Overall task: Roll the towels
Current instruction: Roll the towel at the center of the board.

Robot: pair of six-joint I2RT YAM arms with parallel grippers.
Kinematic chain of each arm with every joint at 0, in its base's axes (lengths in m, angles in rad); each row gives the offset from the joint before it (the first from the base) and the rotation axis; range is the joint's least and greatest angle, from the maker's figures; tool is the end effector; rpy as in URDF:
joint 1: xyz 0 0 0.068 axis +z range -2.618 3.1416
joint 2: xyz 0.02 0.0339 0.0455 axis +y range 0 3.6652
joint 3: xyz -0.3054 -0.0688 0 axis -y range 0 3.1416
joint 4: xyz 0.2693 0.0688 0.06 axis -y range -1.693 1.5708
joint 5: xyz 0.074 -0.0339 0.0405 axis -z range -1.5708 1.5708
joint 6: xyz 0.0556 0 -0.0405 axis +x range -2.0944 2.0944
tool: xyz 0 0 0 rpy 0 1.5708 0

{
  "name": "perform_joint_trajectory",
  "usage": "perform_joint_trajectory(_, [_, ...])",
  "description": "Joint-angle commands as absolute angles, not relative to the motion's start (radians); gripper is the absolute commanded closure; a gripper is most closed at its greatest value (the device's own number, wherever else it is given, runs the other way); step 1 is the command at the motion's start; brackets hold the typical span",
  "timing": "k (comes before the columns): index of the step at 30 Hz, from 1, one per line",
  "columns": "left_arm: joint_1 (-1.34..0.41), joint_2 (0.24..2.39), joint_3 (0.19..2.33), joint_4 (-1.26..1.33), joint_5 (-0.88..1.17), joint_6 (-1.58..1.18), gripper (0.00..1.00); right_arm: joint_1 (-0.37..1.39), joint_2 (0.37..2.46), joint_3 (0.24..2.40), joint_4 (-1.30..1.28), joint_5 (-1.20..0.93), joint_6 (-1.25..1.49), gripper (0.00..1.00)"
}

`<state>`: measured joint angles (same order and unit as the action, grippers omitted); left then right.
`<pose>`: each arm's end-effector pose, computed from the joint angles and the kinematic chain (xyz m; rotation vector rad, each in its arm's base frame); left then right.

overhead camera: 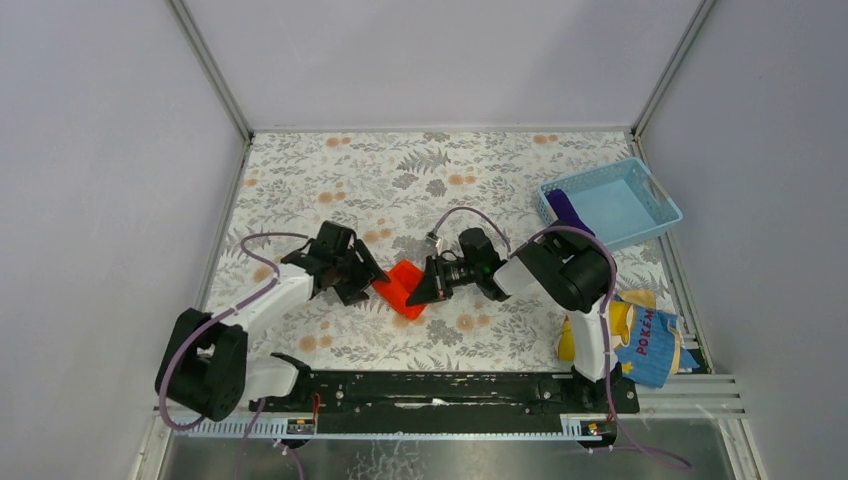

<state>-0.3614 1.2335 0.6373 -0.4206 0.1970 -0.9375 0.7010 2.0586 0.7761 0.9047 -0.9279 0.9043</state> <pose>0.2235 -0.0961 0.1908 -0.7034 2.6446 -0.6856 0.2747 0.2901 0.1026 -0.5226 2.2740 1.8470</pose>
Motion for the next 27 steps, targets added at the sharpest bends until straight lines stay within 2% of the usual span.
perform_joint_trajectory(1, [-0.392,1.329,0.668,-0.33,0.2,-0.948,0.38,0.687,2.106,0.745,0.916,-0.927,0.974,0.96])
perform_joint_trajectory(7, [-0.416,1.457,0.688,-0.294,0.156,-0.936,0.49,0.682,2.03,0.762,0.704,-0.858,0.83,0.88])
perform_joint_trajectory(13, [-0.42,1.504,0.664,-0.291,0.132,-0.923,0.55,0.69,1.838,0.824,0.294,-0.686,0.533,0.62])
perform_joint_trajectory(18, [-0.42,1.524,0.657,-0.305,0.121,-0.906,0.55,0.769,1.673,0.887,0.025,-0.38,0.332,0.45])
perform_joint_trajectory(22, [-0.421,1.528,0.655,-0.307,0.123,-0.904,0.55,0.913,1.583,0.95,-0.095,-0.102,0.207,0.4])
perform_joint_trajectory(27, [-0.42,1.528,0.661,-0.313,0.119,-0.901,0.55,1.057,1.566,0.989,-0.085,0.097,0.101,0.36])
